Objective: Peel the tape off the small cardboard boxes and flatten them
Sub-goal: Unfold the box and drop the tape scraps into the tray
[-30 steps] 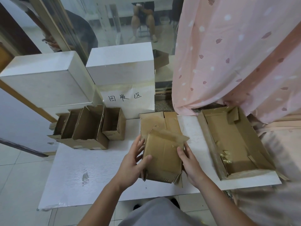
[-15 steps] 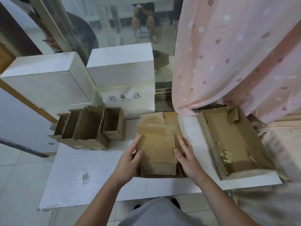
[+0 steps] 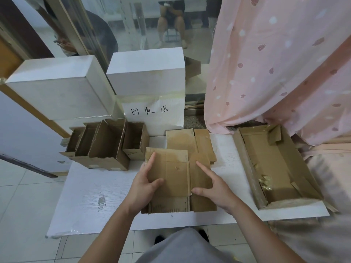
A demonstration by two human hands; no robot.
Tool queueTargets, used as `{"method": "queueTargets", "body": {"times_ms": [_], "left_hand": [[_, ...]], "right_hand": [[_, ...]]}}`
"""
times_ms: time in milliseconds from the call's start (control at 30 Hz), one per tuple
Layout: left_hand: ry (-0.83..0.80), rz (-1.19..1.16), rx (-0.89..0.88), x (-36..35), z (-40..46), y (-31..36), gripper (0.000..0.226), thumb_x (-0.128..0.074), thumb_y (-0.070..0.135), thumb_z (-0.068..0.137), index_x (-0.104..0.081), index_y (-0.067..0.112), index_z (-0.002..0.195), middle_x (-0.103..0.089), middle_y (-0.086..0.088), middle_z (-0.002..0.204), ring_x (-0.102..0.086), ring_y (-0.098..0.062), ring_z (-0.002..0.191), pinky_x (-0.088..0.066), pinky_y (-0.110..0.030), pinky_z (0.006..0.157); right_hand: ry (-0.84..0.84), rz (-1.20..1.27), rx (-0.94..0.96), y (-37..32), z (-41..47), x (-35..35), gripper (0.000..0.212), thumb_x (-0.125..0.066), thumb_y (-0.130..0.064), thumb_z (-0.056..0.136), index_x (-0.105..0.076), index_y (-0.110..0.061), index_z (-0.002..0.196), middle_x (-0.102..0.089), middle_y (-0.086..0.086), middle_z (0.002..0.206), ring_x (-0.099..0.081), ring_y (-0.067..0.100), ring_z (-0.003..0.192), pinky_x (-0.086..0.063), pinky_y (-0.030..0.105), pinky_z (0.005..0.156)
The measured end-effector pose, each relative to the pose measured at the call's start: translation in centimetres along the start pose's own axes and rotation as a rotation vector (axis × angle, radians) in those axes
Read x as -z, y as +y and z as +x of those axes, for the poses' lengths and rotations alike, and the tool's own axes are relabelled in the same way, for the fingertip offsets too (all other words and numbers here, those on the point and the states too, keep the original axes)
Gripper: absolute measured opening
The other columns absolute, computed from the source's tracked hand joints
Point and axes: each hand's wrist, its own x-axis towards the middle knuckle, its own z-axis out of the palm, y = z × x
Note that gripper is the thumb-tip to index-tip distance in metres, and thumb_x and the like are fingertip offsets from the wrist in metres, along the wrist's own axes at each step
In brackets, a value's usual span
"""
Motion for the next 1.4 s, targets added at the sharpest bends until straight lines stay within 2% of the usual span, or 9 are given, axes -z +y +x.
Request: {"method": "queueTargets", "body": {"times_ms": [133,300,500,733,900,1033,1133,1300,1400], "left_hand": [[0.015,-0.072,0.077,0.9,-0.8,-1.4,0.081,-0.070,0.009,0.097,-0.033,0.053,0.155,-0.042,0.024,0.146,-0.047,-0.002,0.131,-0.047,-0.038,0.112],[-0.037,0.085,0.075,2.0,-0.7,-3.1,0.084,-0.067,0.016,0.100,-0.018,0.047,0.161,-0.036,0.014,0.145,-0.044,0.006,0.124,-0.044,-0.034,0.112],[-0.108,0.220,0.085,3.3,0.2,-4.4,0.088,-0.064,0.025,0.102,-0.004,0.048,0.162,-0.027,0.013,0.149,-0.038,-0.010,0.133,-0.044,-0.041,0.113],[-0.189,0.357,0.073,1.8,2.0,-5.2,0.094,-0.065,0.029,0.101,0.003,0.048,0.162,-0.022,0.008,0.163,-0.039,-0.021,0.144,-0.043,-0.046,0.114],[-0.220,0.459,0.055,-0.8,3.5,-5.3,0.102,-0.068,0.028,0.099,0.010,0.049,0.161,-0.020,0.005,0.163,-0.046,-0.026,0.140,-0.050,-0.045,0.107],[-0.276,0.505,0.092,-3.0,6.0,-4.9,0.114,-0.076,0.029,0.093,0.014,0.047,0.161,-0.020,0.002,0.159,-0.049,-0.027,0.134,-0.053,-0.038,0.100],[-0.339,0.446,0.161,-4.2,8.3,-4.1,0.129,-0.087,0.026,0.082,0.013,0.044,0.162,-0.016,0.006,0.154,-0.042,-0.027,0.138,-0.052,-0.038,0.106],[-0.357,0.640,0.162,-5.8,13.3,-3.0,0.151,-0.095,0.031,0.069,0.026,0.042,0.157,-0.007,0.008,0.153,-0.055,-0.032,0.117,-0.060,-0.034,0.080],[-0.341,0.759,0.172,-6.5,17.2,-2.4,0.153,-0.096,0.030,0.068,0.028,0.037,0.158,-0.008,-0.001,0.151,-0.054,-0.033,0.106,-0.054,-0.036,0.080]], "right_hand": [[-0.125,-0.007,-0.053,-0.9,0.3,0.2,0.106,-0.091,-0.029,0.075,-0.024,-0.064,0.149,-0.026,-0.024,0.158,-0.026,-0.001,0.145,-0.032,0.015,0.110],[-0.091,-0.198,-0.047,-1.8,1.3,-1.6,0.114,-0.092,-0.035,0.072,-0.016,-0.057,0.155,-0.027,-0.017,0.162,-0.027,0.004,0.146,-0.027,0.033,0.122],[-0.046,-0.261,-0.062,-2.1,1.8,-3.3,0.115,-0.091,-0.032,0.073,-0.015,-0.054,0.156,-0.030,-0.012,0.161,-0.028,0.000,0.140,-0.024,0.023,0.117],[0.037,-0.384,-0.209,-0.6,1.9,-4.4,0.117,-0.088,-0.032,0.077,-0.004,-0.057,0.155,-0.029,-0.001,0.164,-0.030,0.018,0.150,-0.028,0.033,0.120],[0.045,-0.498,-0.305,1.2,2.4,-3.8,0.117,-0.082,-0.034,0.085,0.011,-0.061,0.151,-0.023,0.006,0.167,-0.035,0.025,0.148,-0.034,0.040,0.118],[0.032,-0.587,-0.350,2.3,4.1,-1.3,0.114,-0.077,-0.037,0.089,0.017,-0.058,0.152,-0.023,0.019,0.161,-0.051,0.032,0.133,-0.045,0.038,0.102],[0.039,-0.672,-0.321,2.4,6.7,1.7,0.112,-0.075,-0.037,0.090,0.016,-0.056,0.153,-0.024,0.020,0.158,-0.058,0.032,0.124,-0.048,0.035,0.087],[0.046,-0.774,-0.262,1.6,12.8,6.9,0.106,-0.073,-0.040,0.092,0.013,-0.059,0.152,-0.020,0.022,0.161,-0.058,0.037,0.124,-0.049,0.041,0.098],[0.015,-0.784,-0.277,1.2,16.5,8.8,0.108,-0.074,-0.042,0.091,0.014,-0.058,0.152,-0.015,0.022,0.164,-0.054,0.039,0.130,-0.047,0.044,0.101]]}}
